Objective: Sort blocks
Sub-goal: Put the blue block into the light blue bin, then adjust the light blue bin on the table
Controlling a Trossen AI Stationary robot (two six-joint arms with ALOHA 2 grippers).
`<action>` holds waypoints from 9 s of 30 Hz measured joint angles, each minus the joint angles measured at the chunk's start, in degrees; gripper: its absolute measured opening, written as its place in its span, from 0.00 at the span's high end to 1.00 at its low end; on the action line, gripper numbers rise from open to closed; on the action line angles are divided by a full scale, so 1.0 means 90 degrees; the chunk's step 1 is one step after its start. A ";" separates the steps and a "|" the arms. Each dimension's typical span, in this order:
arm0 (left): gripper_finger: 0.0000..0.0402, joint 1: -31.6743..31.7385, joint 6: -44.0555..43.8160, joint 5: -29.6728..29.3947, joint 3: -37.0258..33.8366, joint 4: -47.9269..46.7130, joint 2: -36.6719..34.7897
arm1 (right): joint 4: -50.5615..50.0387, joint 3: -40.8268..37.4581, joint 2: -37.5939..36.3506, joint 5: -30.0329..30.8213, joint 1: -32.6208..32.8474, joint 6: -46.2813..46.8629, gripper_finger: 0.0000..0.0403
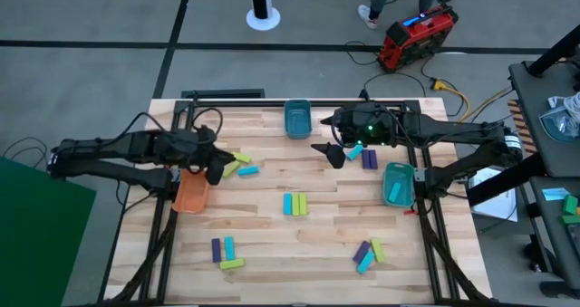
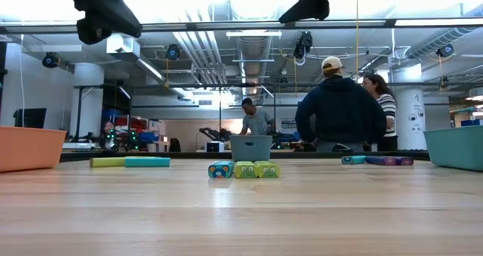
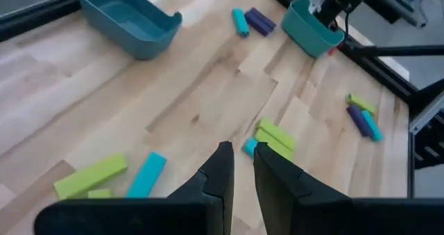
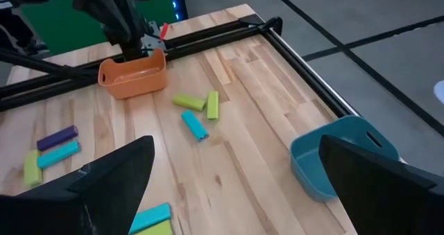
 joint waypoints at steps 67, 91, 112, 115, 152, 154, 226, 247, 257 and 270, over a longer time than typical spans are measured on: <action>0.63 0.1204 0.3642 0.0565 -0.2413 0.3459 0.3559 | -0.0117 -0.0070 0.0000 -0.0056 0.0001 -0.0248 0.01; 0.81 0.1224 0.3596 0.1368 -0.2108 0.3477 0.3555 | -0.0088 -0.0085 0.0000 -0.0053 0.0000 -0.0216 0.01; 0.81 0.1231 0.5609 0.0625 0.1009 0.2416 0.3277 | 0.0465 -0.0095 0.1309 -0.1117 -0.0350 0.5234 0.01; 0.81 0.1222 0.5667 0.0674 0.1078 0.2381 0.3308 | 0.0842 -0.0095 0.1427 -0.1137 -0.0347 0.5264 0.01; 0.81 0.1184 0.5786 0.0977 0.1162 0.2625 0.3201 | 0.1293 0.0652 0.2171 -0.1179 -0.0401 0.4823 0.74; 0.81 0.1185 0.5810 0.0958 0.1162 0.2617 0.3201 | 0.1325 0.0659 0.2170 -0.1178 -0.0401 0.4853 0.83; 0.55 0.1185 0.0484 0.0987 0.1905 0.1024 0.3177 | -0.5921 -0.2997 -0.1471 0.0231 0.0201 0.6293 0.74; 0.55 -0.0534 -0.2050 0.0800 0.2590 -0.1395 0.3177 | -0.3811 -0.2191 -0.1205 0.0128 0.0201 0.4812 0.97; 0.55 -0.1724 -0.3641 0.0821 0.2711 -0.2476 0.3177 | -0.4157 -0.2193 -0.0509 -0.0484 0.0612 0.4418 0.97; 0.55 -0.2028 -0.4025 0.0750 0.2714 -0.2864 0.3174 | -0.4555 -0.2666 -0.0206 -0.0481 0.1383 0.4421 0.97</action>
